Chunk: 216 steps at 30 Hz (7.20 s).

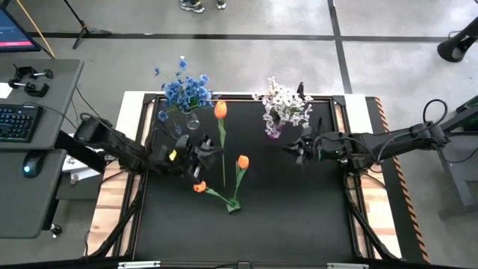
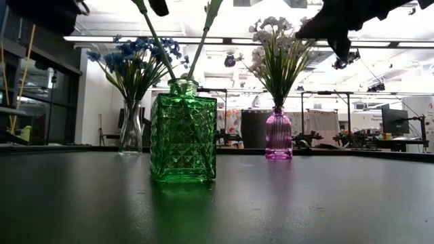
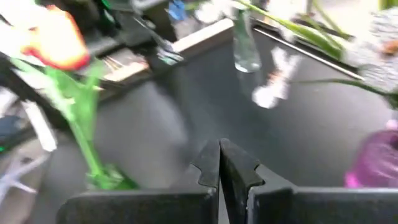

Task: Sort flowers into vase by color
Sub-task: Put the orange flower into the green vase, then return to Home Position

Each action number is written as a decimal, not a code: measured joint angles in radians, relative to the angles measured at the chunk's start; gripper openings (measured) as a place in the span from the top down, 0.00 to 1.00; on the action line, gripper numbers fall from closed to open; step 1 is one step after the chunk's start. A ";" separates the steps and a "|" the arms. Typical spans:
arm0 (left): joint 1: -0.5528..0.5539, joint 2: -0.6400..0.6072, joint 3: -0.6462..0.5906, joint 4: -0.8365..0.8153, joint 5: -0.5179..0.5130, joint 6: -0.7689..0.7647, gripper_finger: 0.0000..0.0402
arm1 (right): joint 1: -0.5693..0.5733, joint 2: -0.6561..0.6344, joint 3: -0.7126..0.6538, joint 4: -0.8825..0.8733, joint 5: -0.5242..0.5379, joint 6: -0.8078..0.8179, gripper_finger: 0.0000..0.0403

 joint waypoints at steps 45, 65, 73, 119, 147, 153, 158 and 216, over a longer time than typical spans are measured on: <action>-0.042 0.389 0.097 0.068 0.086 -0.062 1.00 | 0.264 0.142 0.000 0.150 0.128 0.137 1.00; -0.051 0.389 0.090 -0.034 0.082 0.015 1.00 | 0.264 0.142 0.000 0.150 0.129 0.137 1.00; -0.062 0.389 0.090 -0.071 0.082 0.019 1.00 | 0.261 0.142 0.000 0.150 0.144 0.135 1.00; -0.085 0.316 0.090 -0.244 0.133 -0.072 0.42 | 0.261 0.142 0.000 0.239 0.144 0.140 1.00; -0.047 0.027 0.090 -0.461 0.140 -0.036 0.39 | 0.261 0.142 0.000 0.239 0.164 0.161 1.00; -0.014 -0.007 0.090 -0.460 0.140 -0.043 0.39 | 0.261 0.142 0.000 0.240 0.181 0.161 1.00; 0.004 -0.034 0.091 -0.459 0.146 -0.046 0.39 | 0.261 0.142 0.000 0.239 0.181 0.161 1.00; -0.042 -0.112 0.416 -0.714 0.181 0.327 0.39 | 0.261 0.142 0.000 0.232 0.171 0.164 0.74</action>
